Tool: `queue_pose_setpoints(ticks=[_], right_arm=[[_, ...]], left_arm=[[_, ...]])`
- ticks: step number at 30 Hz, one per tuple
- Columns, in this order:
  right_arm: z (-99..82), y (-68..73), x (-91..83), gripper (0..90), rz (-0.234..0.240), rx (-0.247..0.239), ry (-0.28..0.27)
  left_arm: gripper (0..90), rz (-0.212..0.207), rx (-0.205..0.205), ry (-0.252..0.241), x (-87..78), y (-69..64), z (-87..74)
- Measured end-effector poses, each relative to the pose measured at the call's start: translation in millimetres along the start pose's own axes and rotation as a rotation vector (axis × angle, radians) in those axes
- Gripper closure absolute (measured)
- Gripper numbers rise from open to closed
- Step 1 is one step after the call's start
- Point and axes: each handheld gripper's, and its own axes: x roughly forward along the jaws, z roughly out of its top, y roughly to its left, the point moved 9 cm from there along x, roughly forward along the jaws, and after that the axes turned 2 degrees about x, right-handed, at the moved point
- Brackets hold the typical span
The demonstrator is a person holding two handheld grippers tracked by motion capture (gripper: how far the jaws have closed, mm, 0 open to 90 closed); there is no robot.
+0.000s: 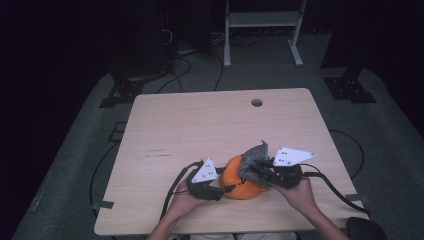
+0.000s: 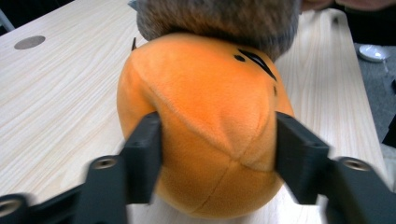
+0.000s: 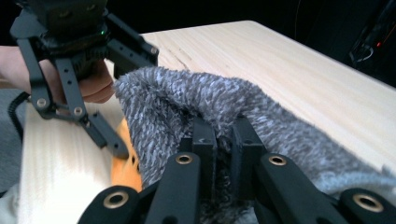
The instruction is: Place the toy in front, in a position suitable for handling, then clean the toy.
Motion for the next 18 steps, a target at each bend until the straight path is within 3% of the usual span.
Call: queue_pose_setpoints(ticks=[2,3,5,8,9,10,15,18], right_arm=[[-3.4,4.7,-1.4,81.8,0.002,0.007,-0.007],[-3.3,6.8,-0.9,81.9,0.007,0.003,-0.011],[-2.9,7.7,-0.2,81.8,0.006,-0.01,-0.011],[-2.9,1.0,-3.5,81.8,0.002,0.005,-0.014],[-3.9,-1.4,-4.9,81.8,-0.005,0.005,-0.011],[-5.5,-3.2,-6.1,81.8,-0.01,0.009,-0.007],[-6.2,-2.7,-4.9,81.8,-0.007,0.018,-0.012],[-7.0,-5.5,-1.5,81.8,0.01,0.054,-0.014]], left_arm=[[16.4,-0.013,-0.069,0.001,7.5,-0.6,5.2],[12.9,-0.006,-0.07,0.01,10.5,-0.8,5.2],[19.5,0.028,-0.02,0.016,11.2,-0.1,3.3],[31.5,0.014,-0.03,0.011,9.5,1.8,1.7],[34.7,0.019,-0.001,0.012,7.2,2.3,-1.5],[36.8,0.016,0.002,0.011,6.6,2.4,-3.0],[40.5,0.016,0.023,0.013,6.7,1.4,-3.5],[40.9,0.014,0.021,0.026,3.6,4.3,-9.1]])
